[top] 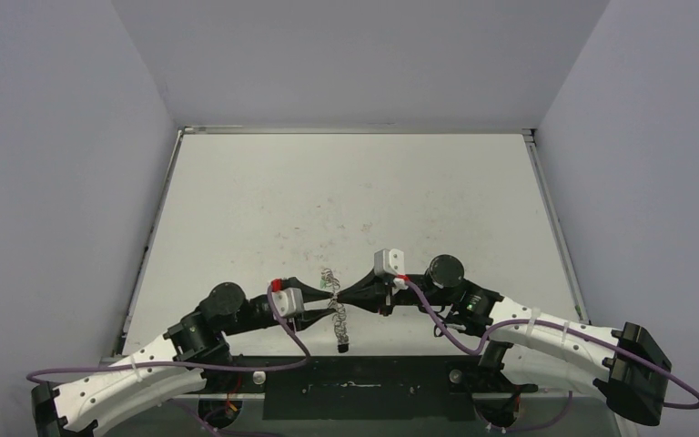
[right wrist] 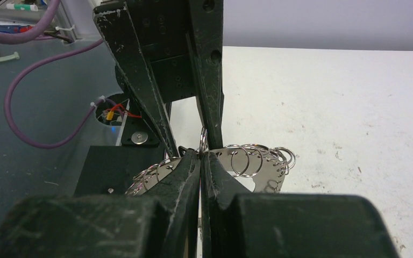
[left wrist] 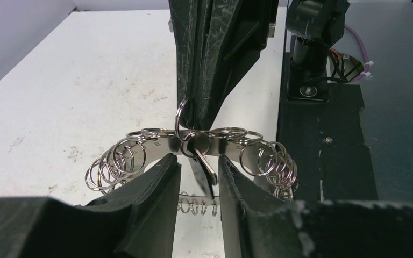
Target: Put the keys on the keyring
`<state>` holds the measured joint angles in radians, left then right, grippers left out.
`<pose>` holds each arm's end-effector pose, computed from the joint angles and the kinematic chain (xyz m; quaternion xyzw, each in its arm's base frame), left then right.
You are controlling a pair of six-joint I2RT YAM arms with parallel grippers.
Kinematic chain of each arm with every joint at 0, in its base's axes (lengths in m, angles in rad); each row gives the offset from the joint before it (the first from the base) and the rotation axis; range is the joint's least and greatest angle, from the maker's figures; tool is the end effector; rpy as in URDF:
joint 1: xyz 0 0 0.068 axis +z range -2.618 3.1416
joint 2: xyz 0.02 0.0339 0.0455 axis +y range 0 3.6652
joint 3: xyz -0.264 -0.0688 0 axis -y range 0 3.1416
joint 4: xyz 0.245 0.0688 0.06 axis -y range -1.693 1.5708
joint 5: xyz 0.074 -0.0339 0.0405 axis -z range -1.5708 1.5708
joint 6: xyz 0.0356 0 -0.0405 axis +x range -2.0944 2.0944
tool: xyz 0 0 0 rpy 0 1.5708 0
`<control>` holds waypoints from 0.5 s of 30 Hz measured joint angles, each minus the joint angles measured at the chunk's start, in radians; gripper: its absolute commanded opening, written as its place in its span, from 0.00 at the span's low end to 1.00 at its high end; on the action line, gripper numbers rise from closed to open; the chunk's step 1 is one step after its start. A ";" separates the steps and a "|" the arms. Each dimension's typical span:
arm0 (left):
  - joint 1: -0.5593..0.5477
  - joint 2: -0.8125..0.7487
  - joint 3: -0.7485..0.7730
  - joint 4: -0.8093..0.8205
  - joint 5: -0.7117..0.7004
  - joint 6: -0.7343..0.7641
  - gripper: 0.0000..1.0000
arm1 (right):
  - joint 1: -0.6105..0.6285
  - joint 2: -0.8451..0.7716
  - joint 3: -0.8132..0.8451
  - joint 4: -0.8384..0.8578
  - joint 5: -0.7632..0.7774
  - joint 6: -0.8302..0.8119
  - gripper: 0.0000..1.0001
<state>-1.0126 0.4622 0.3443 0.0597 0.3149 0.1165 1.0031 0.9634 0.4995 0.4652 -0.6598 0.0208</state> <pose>0.0657 -0.1261 0.2557 0.4753 0.5493 -0.3964 0.5614 0.0985 0.1950 0.2744 -0.5174 0.4814 0.5275 0.4714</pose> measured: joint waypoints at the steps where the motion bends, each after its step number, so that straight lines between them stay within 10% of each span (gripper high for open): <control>1: 0.000 -0.008 0.000 0.000 0.000 0.000 0.28 | 0.000 0.000 0.000 0.003 0.000 0.000 0.00; 9: 0.000 -0.034 0.000 0.004 -0.002 -0.001 0.26 | 0.000 0.000 -0.001 0.006 0.000 0.012 0.00; 15: 0.000 -0.045 0.000 -0.003 -0.020 0.005 0.00 | 0.000 0.000 -0.001 0.010 0.000 0.018 0.00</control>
<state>-1.0126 0.4175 0.3443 0.0563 0.2947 0.1219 1.0035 0.9630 0.4988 0.4747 -0.6598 0.0383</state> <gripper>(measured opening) 0.083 0.028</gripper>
